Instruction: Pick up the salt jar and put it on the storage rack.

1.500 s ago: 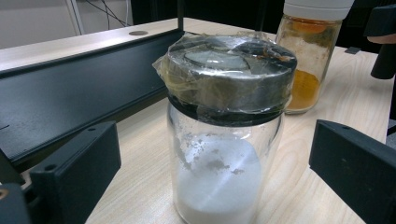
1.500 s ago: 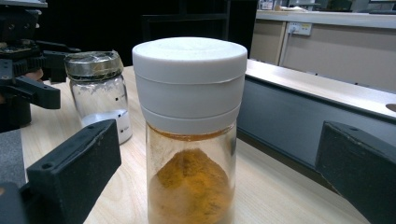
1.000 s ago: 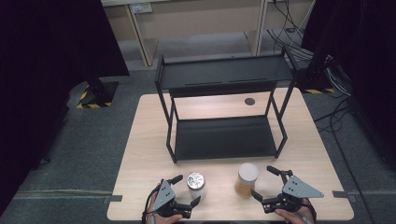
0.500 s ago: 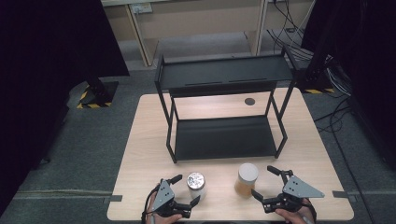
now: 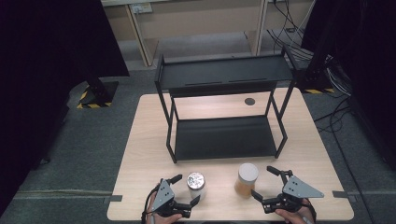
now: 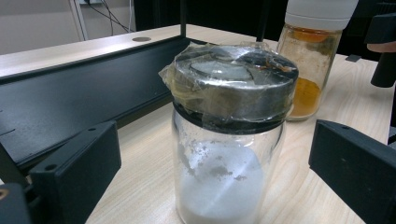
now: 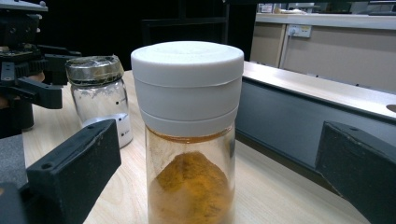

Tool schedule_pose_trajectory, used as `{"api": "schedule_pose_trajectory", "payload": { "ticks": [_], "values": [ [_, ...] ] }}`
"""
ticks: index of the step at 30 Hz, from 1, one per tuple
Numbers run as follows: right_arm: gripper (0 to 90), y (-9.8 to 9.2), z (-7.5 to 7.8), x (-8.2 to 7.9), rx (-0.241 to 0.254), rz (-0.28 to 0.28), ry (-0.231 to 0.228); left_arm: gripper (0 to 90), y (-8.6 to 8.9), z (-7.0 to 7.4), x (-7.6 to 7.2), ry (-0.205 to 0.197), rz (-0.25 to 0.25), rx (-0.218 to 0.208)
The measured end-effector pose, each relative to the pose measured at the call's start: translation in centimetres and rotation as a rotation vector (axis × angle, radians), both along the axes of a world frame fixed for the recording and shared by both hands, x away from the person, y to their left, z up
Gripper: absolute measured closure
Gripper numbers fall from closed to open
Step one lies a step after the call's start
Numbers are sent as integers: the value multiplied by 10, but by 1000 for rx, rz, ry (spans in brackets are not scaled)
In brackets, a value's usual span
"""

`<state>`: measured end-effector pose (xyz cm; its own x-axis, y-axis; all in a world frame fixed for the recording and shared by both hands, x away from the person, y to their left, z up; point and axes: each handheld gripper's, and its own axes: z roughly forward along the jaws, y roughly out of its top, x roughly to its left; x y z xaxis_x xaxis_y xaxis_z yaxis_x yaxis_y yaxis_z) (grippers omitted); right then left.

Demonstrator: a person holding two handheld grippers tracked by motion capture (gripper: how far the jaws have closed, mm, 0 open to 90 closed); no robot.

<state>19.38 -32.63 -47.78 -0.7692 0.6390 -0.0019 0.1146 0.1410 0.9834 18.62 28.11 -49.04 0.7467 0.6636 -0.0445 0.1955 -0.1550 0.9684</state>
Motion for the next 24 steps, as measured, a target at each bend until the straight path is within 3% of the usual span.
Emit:
{"api": "schedule_pose_trajectory", "payload": {
  "ticks": [16, 24],
  "values": [
    [3, 0, -1, 0, 1, 0, 0, 18, -8, -2, 4, 9, -3, -14],
    [3, 1, -1, 0, 4, 2, 0, 22, -14, -1, 9, 9, -14, 2]
  ]
}}
